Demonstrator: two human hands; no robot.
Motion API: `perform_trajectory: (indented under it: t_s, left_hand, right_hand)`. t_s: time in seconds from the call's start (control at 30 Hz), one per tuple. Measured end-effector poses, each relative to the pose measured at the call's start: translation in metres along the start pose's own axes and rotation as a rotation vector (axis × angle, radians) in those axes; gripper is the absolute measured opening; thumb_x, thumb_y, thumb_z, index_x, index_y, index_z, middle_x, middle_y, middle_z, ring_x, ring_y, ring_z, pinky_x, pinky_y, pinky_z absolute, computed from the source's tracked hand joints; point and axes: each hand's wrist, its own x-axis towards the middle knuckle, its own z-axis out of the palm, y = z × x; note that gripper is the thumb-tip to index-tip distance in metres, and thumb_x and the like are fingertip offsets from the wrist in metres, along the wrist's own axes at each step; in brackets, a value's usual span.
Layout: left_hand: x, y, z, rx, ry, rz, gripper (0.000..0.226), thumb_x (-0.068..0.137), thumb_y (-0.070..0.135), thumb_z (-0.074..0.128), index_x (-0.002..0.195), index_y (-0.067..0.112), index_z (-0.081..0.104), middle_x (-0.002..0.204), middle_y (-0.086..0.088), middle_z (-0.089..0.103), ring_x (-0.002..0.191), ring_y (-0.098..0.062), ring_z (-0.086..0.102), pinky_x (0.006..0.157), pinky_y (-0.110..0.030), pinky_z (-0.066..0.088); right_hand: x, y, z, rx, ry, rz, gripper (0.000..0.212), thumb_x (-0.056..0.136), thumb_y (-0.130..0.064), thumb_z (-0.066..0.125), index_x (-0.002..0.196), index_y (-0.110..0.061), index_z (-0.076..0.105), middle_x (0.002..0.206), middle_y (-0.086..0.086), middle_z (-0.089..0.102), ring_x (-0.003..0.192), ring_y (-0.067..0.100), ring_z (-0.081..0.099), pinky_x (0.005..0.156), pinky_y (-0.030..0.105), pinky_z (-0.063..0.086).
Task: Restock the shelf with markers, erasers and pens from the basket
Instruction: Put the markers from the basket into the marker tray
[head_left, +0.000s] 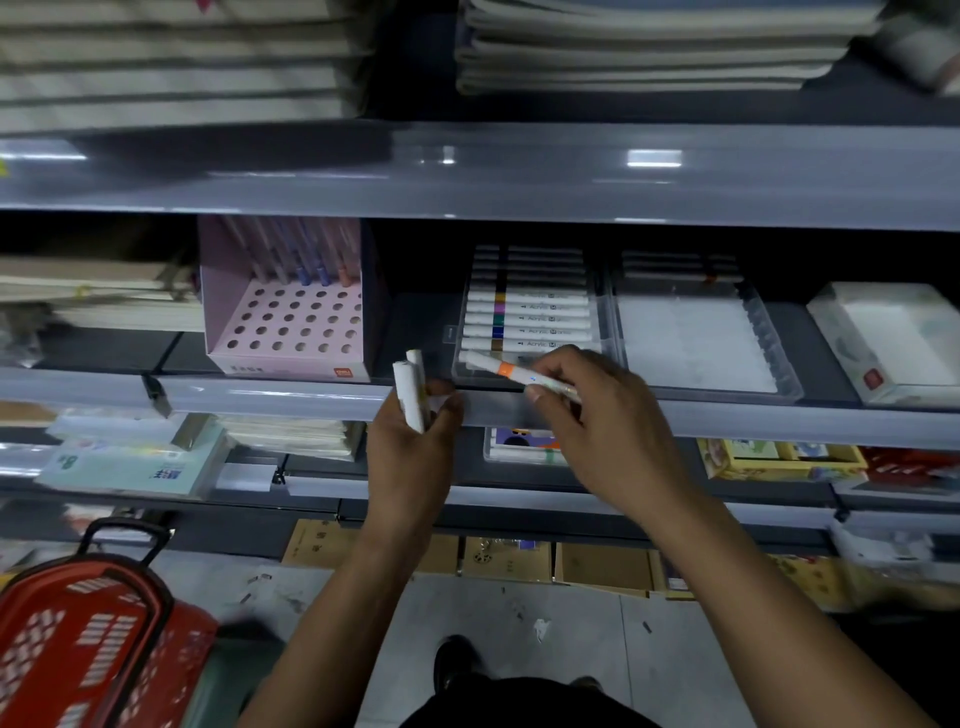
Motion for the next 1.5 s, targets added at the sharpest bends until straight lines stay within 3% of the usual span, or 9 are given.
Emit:
perform_trajectory:
  t_s: [0.17, 0.3, 0.43, 0.63, 0.87, 1.1, 1.3, 1.4, 1.5]
  left_hand:
    - [0.004, -0.003, -0.005, 0.203, 0.065, 0.159, 0.025, 0.098, 0.013, 0.071, 0.082, 0.027, 0.058, 0.059, 0.018, 0.058, 0.052, 0.000, 0.051, 0.050, -0.012, 0.042]
    - [0.009, -0.007, -0.007, 0.238, 0.072, 0.141, 0.018, 0.097, 0.015, 0.072, 0.083, 0.016, 0.060, 0.056, 0.016, 0.055, 0.050, -0.002, 0.046, 0.047, -0.016, 0.041]
    - [0.009, -0.007, -0.007, 0.264, 0.080, 0.159, 0.017, 0.096, 0.016, 0.073, 0.085, 0.011, 0.061, 0.058, 0.011, 0.053, 0.051, -0.002, 0.048, 0.049, -0.016, 0.042]
    - [0.009, -0.006, -0.006, 0.276, 0.054, 0.165, 0.025, 0.097, 0.014, 0.072, 0.081, 0.025, 0.058, 0.060, 0.025, 0.059, 0.054, 0.001, 0.054, 0.051, -0.013, 0.044]
    - [0.009, -0.006, -0.005, 0.273, 0.068, 0.185, 0.032, 0.097, 0.013, 0.072, 0.076, 0.030, 0.054, 0.060, 0.022, 0.060, 0.052, 0.000, 0.053, 0.047, -0.012, 0.042]
    - [0.011, -0.007, -0.005, 0.239, 0.073, 0.185, 0.031, 0.096, 0.012, 0.072, 0.077, 0.033, 0.059, 0.060, 0.019, 0.060, 0.050, 0.000, 0.053, 0.047, -0.013, 0.042]
    - [0.009, 0.005, 0.001, 0.125, 0.030, 0.120, 0.019, 0.099, 0.014, 0.069, 0.093, 0.033, 0.071, 0.069, 0.011, 0.063, 0.058, -0.005, 0.054, 0.056, -0.023, 0.044]
    - [0.003, 0.015, 0.005, -0.218, -0.112, -0.055, 0.007, 0.099, 0.024, 0.067, 0.093, 0.023, 0.068, 0.058, 0.006, 0.047, 0.047, -0.011, 0.039, 0.045, -0.026, 0.037]
    - [-0.001, 0.024, 0.007, -0.587, -0.350, -0.309, 0.031, 0.097, 0.050, 0.062, 0.092, 0.020, 0.066, 0.062, 0.003, 0.034, 0.045, -0.010, 0.028, 0.040, -0.022, 0.029]
  right_hand:
    - [0.018, 0.010, 0.002, -0.155, 0.077, -0.071, 0.022, 0.096, -0.026, 0.071, 0.115, -0.016, 0.077, 0.102, 0.000, 0.054, 0.105, 0.023, 0.051, 0.079, 0.035, 0.052]
    - [0.023, 0.013, 0.009, -0.202, 0.090, -0.099, 0.024, 0.094, -0.026, 0.074, 0.114, -0.016, 0.079, 0.098, -0.001, 0.055, 0.102, 0.023, 0.050, 0.077, 0.028, 0.043]
    - [0.028, 0.014, 0.012, -0.159, 0.086, -0.072, 0.024, 0.093, -0.024, 0.076, 0.115, -0.015, 0.079, 0.098, -0.002, 0.056, 0.103, 0.022, 0.051, 0.080, 0.031, 0.048]
    - [0.030, 0.011, 0.012, -0.190, 0.085, -0.100, 0.031, 0.093, -0.026, 0.075, 0.122, -0.014, 0.075, 0.102, -0.001, 0.055, 0.107, 0.022, 0.050, 0.085, 0.038, 0.052]
    - [0.022, 0.009, 0.019, -0.252, 0.126, -0.230, 0.017, 0.095, -0.013, 0.071, 0.111, -0.010, 0.078, 0.099, 0.003, 0.059, 0.099, 0.024, 0.055, 0.078, 0.041, 0.054]
    - [0.020, 0.006, 0.021, -0.336, 0.105, -0.241, 0.025, 0.097, -0.023, 0.059, 0.108, -0.010, 0.078, 0.100, 0.001, 0.056, 0.097, 0.022, 0.052, 0.075, 0.040, 0.051]
    - [0.013, 0.003, 0.021, -0.347, 0.103, -0.234, 0.029, 0.098, -0.027, 0.057, 0.111, -0.010, 0.076, 0.104, 0.002, 0.057, 0.098, 0.022, 0.052, 0.075, 0.040, 0.049]
    - [0.010, 0.000, 0.020, -0.330, 0.056, -0.239, 0.032, 0.098, -0.031, 0.055, 0.115, -0.013, 0.074, 0.106, 0.000, 0.055, 0.100, 0.020, 0.050, 0.073, 0.038, 0.048]
    - [0.003, -0.001, 0.018, -0.259, 0.033, -0.227, 0.034, 0.097, -0.031, 0.057, 0.123, -0.014, 0.070, 0.112, -0.001, 0.054, 0.108, 0.020, 0.050, 0.081, 0.036, 0.050]
